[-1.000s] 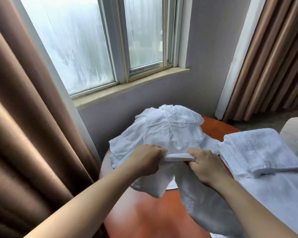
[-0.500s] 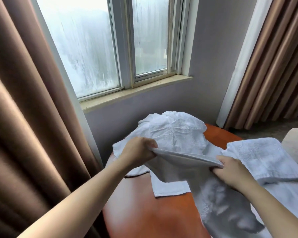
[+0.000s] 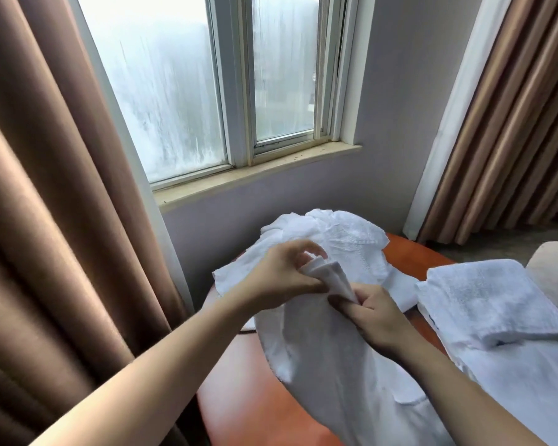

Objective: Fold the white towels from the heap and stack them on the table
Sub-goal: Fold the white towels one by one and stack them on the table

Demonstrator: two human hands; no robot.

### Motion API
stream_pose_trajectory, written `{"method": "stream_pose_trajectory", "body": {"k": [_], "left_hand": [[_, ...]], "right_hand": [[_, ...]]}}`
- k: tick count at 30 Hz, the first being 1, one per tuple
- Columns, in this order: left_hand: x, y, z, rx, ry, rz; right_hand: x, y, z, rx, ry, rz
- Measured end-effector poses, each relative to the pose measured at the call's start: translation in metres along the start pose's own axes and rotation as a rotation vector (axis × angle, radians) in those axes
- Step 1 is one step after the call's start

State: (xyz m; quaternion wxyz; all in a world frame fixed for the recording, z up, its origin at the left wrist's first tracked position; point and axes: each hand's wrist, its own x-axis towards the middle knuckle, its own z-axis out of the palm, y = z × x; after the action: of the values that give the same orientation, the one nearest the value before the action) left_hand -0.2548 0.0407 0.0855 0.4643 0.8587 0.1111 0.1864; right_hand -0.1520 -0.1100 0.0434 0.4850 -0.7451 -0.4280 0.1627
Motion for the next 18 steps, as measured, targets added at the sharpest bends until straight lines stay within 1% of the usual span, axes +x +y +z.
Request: {"method": "stream_pose_trajectory", "body": {"k": [2,4,6,8,9,11,13,14,16,18], "left_hand": [[-0.001,-0.007,-0.004,0.039,-0.086,-0.003],[-0.003,-0.011,-0.003,0.034,-0.201,-0.049],[-0.005,-0.013,-0.001,0.034,-0.247,-0.040],[-0.004,-0.015,0.003,0.035,-0.224,-0.026],[-0.004,-0.015,0.005,0.012,-0.203,-0.025],[-0.004,-0.013,0.008,-0.043,-0.174,-0.052],[-0.005,-0.011,0.011,-0.057,-0.194,-0.087],[-0.006,-0.009,0.013,-0.053,-0.208,-0.104],[-0.006,-0.007,0.014,-0.125,-0.199,-0.155],[-0.005,-0.004,0.013,-0.299,-0.183,-0.230]], "right_hand": [[-0.001,-0.003,-0.001,0.084,-0.014,0.013],[0.000,-0.006,-0.002,0.155,-0.033,0.041],[0.000,-0.004,-0.005,0.179,-0.062,0.067],[-0.002,0.002,-0.007,0.165,-0.073,0.078],[-0.003,0.002,-0.007,0.156,-0.049,0.073],[-0.004,0.001,-0.007,0.166,0.052,0.026],[-0.004,-0.003,-0.007,0.237,0.199,-0.010],[-0.003,-0.006,-0.007,0.265,0.243,-0.016],[-0.002,-0.007,-0.009,0.286,0.240,-0.027],[-0.002,-0.007,-0.007,0.280,0.170,-0.049]]}}
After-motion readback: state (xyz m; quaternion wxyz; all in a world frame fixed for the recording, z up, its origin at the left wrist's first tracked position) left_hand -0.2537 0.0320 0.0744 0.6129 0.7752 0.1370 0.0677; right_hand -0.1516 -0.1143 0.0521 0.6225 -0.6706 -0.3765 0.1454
